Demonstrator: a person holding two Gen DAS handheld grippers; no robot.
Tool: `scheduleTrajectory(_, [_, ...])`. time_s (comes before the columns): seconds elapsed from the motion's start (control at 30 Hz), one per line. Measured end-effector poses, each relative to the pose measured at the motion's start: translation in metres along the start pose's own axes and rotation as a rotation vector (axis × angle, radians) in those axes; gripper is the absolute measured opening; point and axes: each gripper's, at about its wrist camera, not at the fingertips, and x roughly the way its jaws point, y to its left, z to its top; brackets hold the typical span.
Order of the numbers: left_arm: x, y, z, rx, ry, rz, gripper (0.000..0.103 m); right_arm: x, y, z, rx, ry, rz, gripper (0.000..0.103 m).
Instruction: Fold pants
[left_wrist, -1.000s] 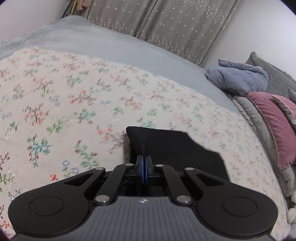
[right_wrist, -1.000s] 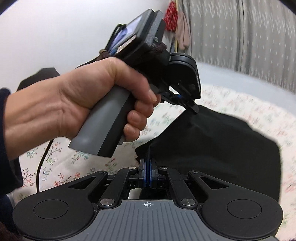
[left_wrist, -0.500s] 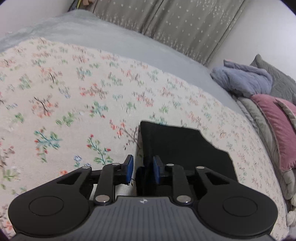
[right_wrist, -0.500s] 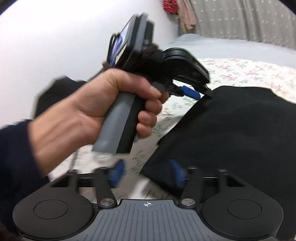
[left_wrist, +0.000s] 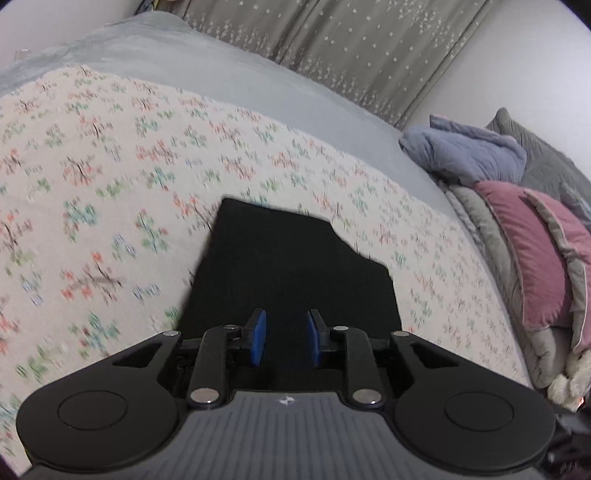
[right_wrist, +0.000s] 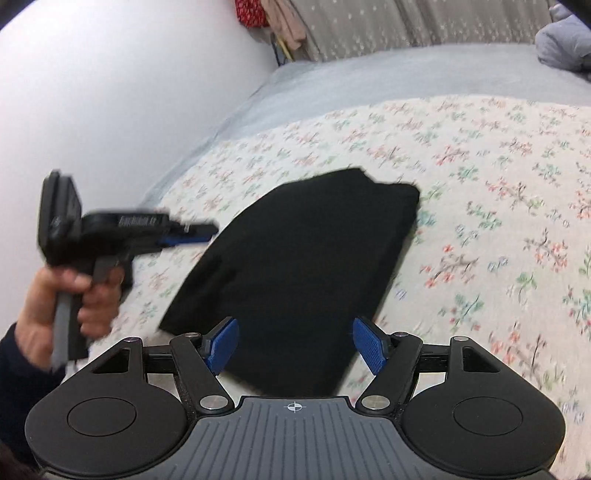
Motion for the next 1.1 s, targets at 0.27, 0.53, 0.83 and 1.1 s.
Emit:
scheduleTrajectory(0.27, [0.03, 0.033, -0.012, -0.055, 0.047, 0.022, 0.008, 0.061, 0.002, -0.014, -0.061, -0.098, 0.048, 0.03])
scheduleTrajectory(0.53, [0.034, 0.04, -0.013, -0.073, 0.054, 0.021, 0.0, 0.089, -0.021, -0.029, 0.025, -0.033, -0.025, 0.0])
scheduleTrajectory(0.83, [0.032, 0.038, -0.013, -0.043, -0.002, 0.041, 0.014, 0.085, -0.032, -0.024, 0.036, -0.101, -0.07, 0.006])
scheduleTrajectory(1.1, [0.018, 0.043, -0.002, -0.056, -0.051, 0.055, 0.024, 0.07, -0.045, -0.015, 0.128, -0.127, -0.049, 0.018])
